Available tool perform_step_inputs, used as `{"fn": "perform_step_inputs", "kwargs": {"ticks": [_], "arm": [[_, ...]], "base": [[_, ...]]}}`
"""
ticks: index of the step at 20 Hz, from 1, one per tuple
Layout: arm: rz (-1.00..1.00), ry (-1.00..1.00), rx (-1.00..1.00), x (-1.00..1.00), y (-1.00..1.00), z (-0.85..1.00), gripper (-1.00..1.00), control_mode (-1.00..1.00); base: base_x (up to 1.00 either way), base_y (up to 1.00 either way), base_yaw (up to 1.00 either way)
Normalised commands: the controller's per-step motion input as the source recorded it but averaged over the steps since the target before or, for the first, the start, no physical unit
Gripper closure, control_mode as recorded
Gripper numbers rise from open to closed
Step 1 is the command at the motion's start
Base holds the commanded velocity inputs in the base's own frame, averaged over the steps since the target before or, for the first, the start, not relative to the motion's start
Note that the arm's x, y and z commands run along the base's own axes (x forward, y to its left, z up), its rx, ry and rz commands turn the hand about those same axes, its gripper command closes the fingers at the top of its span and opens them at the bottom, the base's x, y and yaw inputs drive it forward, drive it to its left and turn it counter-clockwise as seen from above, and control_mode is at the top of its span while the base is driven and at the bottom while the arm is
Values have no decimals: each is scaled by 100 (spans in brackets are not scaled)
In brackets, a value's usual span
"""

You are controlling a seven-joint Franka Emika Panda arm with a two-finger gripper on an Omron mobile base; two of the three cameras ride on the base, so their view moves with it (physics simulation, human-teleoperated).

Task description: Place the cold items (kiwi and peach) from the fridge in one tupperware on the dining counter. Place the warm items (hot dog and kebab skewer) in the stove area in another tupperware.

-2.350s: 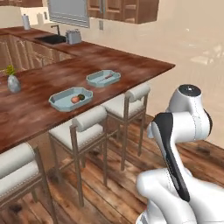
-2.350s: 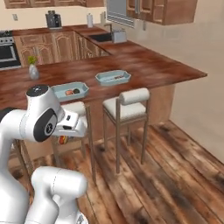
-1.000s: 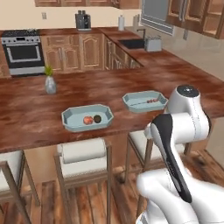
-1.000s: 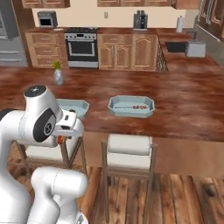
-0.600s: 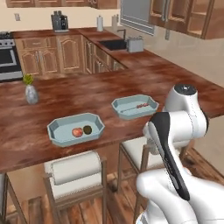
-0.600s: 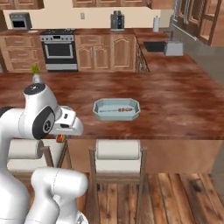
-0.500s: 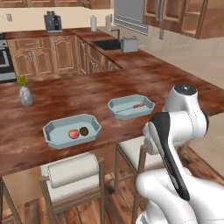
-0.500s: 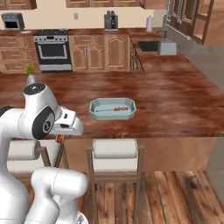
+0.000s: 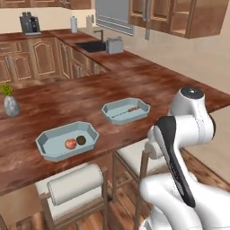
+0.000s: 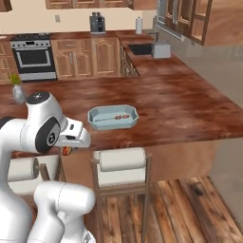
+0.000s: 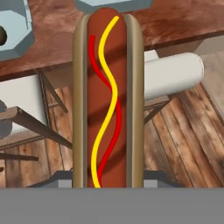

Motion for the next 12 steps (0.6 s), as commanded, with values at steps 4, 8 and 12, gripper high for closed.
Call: {"fn": "perform_step_inputs", "kwargs": {"ticks": [4,8,12], "arm": [[0,0,0,0,0,0,100,100],[0,0,0,0,0,0,100,100],[0,0,0,0,0,0,100,100]], "base": [[28,68,-24],[23,39,-9],[21,0,0]]}}
